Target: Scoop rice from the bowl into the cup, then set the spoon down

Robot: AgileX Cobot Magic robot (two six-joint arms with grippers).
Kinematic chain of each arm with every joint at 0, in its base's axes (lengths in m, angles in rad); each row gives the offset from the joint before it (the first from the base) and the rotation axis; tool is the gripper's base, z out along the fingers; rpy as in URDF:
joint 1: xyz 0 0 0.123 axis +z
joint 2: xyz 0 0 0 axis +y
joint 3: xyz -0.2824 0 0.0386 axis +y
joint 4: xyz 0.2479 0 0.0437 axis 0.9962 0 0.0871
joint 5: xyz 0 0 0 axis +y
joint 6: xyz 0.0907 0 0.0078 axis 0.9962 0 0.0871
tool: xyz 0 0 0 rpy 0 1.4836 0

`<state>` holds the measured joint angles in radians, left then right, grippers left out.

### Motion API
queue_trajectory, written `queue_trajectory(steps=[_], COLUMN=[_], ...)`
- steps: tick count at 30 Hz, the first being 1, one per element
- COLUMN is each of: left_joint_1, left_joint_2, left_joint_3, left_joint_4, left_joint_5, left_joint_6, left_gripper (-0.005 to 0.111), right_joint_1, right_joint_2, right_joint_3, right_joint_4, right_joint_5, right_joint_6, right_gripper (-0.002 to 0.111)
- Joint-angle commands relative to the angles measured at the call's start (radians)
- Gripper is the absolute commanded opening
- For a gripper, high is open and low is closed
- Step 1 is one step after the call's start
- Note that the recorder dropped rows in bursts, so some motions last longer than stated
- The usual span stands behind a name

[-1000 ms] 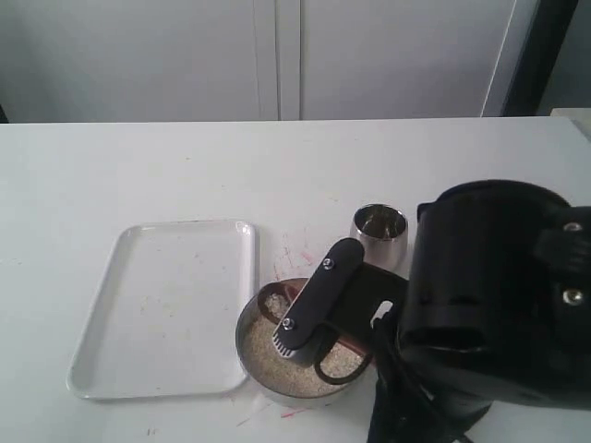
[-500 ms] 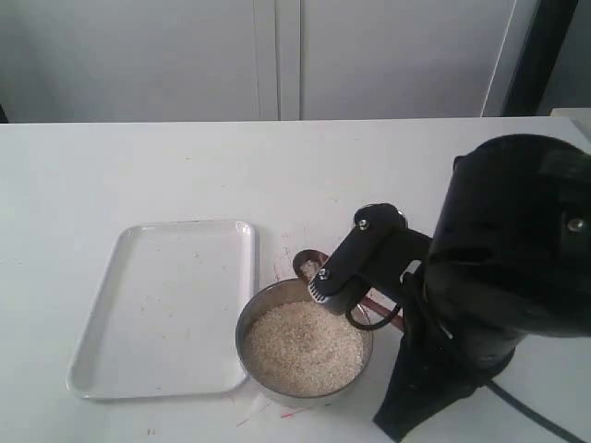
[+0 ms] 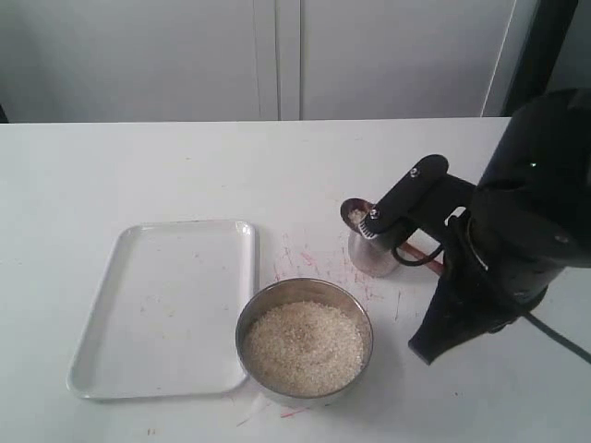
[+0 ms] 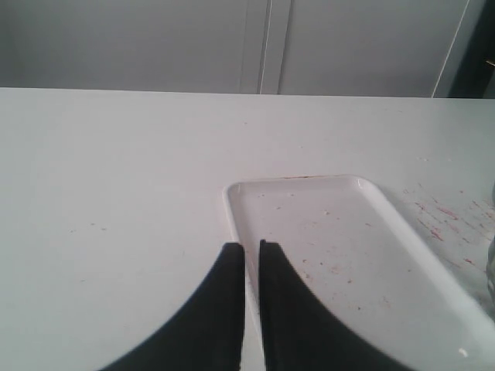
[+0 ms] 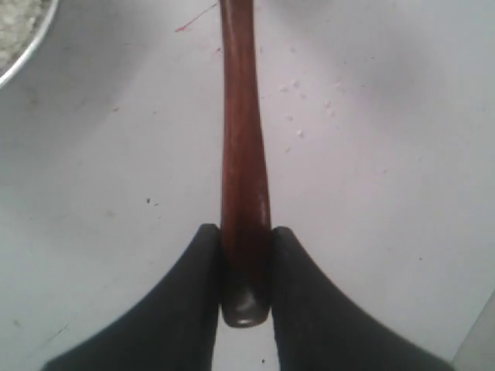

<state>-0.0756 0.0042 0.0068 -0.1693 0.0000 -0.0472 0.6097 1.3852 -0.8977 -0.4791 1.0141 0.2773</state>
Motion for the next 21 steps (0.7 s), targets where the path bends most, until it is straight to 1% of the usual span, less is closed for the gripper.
queue_trajectory(steps=[1,7,15,21], left_joint_1=[-0.005,-0.005,-0.005,-0.005], left_joint_2=[-0.004,-0.004,-0.004,-0.004], left_joint_3=[-0.007,-0.007,-0.007,-0.007], left_joint_4=[-0.005,-0.005,-0.005,-0.005], left_joint_5=[0.0,0.0,0.0,0.0], left_joint_6=[-0.001,-0.001,-0.001,-0.001], left_gripper=[0.014,0.014,0.014,0.014], right_joint_1=[-0.043,-0.052,-0.052,-0.052], right_joint_2=[0.002,0.054,0.114,0.154], right_joint_3=[0.001,0.001,0.001,0.001], right_joint_4=[-0.07,-0.195,-0.256,-0.335], right_joint_5=[-0.016,0.019,0.019,0.019], right_joint_6=[-0.011,0.022,0.049,0.126], right_gripper=[0.0,0.0,0.0,0.0])
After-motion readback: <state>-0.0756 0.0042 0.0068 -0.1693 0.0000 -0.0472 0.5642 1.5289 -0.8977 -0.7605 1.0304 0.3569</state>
